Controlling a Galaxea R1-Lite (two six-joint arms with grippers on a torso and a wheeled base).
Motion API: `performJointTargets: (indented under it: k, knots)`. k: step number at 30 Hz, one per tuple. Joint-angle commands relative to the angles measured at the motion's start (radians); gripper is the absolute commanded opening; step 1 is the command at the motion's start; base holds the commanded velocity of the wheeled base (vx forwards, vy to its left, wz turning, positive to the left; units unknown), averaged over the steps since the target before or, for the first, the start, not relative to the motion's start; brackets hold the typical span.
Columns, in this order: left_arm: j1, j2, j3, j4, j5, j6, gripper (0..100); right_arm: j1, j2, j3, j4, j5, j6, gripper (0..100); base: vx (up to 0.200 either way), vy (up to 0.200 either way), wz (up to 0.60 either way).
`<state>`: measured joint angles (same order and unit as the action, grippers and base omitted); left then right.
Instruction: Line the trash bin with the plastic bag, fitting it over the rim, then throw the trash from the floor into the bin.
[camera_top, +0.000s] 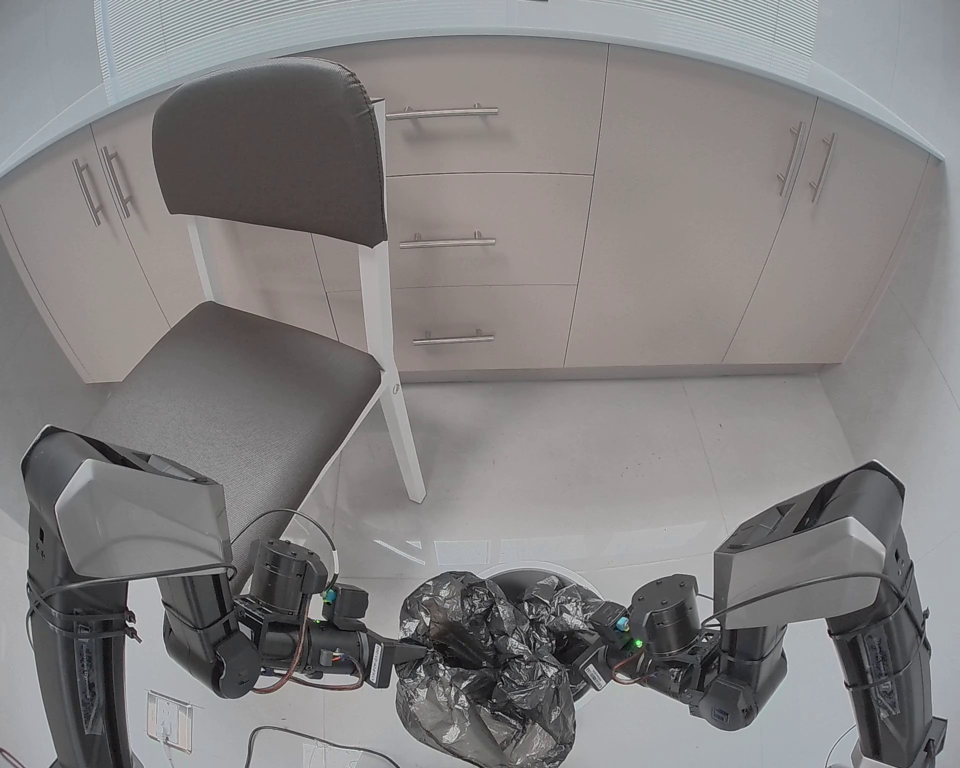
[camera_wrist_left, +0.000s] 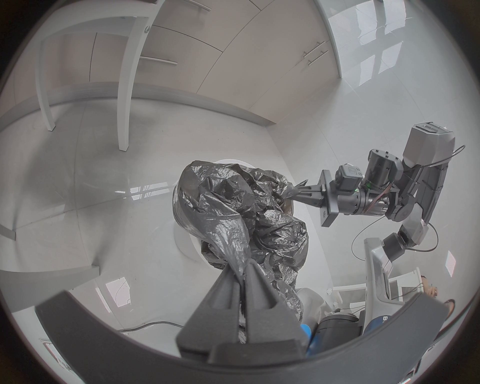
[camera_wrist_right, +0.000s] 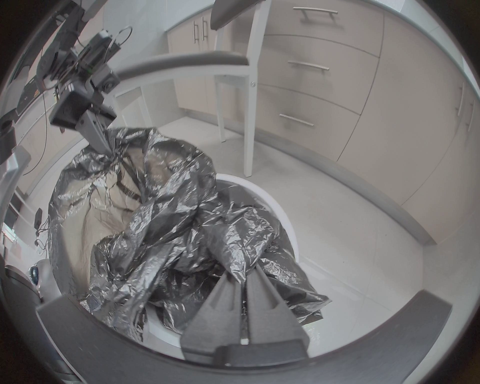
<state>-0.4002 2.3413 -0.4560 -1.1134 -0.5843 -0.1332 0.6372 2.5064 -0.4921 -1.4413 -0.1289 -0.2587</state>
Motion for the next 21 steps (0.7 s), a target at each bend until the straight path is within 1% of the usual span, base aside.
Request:
performJointTargets:
  k: [1, 6, 9, 11, 12, 13, 14, 16, 21]
  knots:
    - [0.0, 0.001, 0.0, 0.0, 0.0, 0.0, 0, 0.03, 0.035, -0.054, 0.05, 0.008, 0.006, 0, 0.0, 0.0, 0.0]
    - [0.0, 0.001, 0.0, 0.0, 0.0, 0.0, 0, 0.062, 0.028, -0.112, 0.13, 0.009, 0.052, 0, 0.0, 0.0, 0.0]
    - [0.0, 0.003, 0.0, 0.0, 0.0, 0.001, 0, 0.062, 0.022, -0.164, 0.197, 0.011, 0.072, 0, 0.0, 0.0, 0.0]
    - [0.0, 0.003, 0.0, 0.0, 0.0, 0.001, 0, 0.055, 0.019, -0.209, 0.256, 0.017, 0.09, 0, 0.0, 0.0, 0.0]
    - [0.0, 0.003, 0.0, 0.0, 0.0, 0.001, 0, 0.053, 0.019, -0.217, 0.263, 0.017, 0.095, 0, 0.0, 0.0, 0.0]
    - [0.0, 0.003, 0.0, 0.0, 0.0, 0.001, 0, 0.042, 0.019, -0.263, 0.315, 0.022, 0.116, 0, 0.0, 0.0, 0.0]
    - [0.0, 0.001, 0.0, 0.0, 0.0, 0.001, 0, 0.039, 0.019, -0.275, 0.328, 0.023, 0.122, 0, 0.0, 0.0, 0.0]
    - [0.0, 0.003, 0.0, 0.0, 0.0, 0.001, 0, 0.018, 0.02, -0.333, 0.4, 0.032, 0.15, 0, 0.0, 0.0, 0.0]
    - [0.0, 0.003, 0.0, 0.0, 0.0, 0.001, 0, -0.016, 0.019, -0.395, 0.486, 0.052, 0.177, 0, 0.0, 0.0, 0.0]
